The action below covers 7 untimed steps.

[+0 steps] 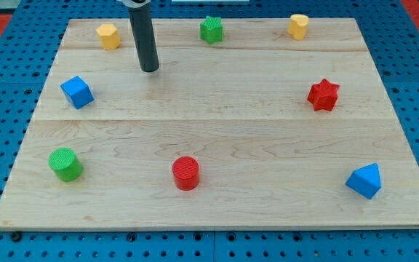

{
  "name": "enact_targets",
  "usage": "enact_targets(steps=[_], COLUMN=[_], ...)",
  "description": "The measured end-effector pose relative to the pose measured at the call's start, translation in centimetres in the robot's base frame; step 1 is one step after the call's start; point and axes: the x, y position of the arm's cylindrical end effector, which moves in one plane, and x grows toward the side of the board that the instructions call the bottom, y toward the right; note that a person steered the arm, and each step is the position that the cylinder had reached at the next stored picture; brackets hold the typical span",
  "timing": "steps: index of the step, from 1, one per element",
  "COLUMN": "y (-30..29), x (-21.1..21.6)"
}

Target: Push the red circle slightly up

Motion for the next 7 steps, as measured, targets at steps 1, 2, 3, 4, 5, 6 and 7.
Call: enact_targets(steps=[1,2,3,4,5,6,7], y=[6.0,9.6,14.0,17.1,17.6,15.9,12.3], x=[1.9,5.8,11.4,16.9,19.3,24.6,25.8])
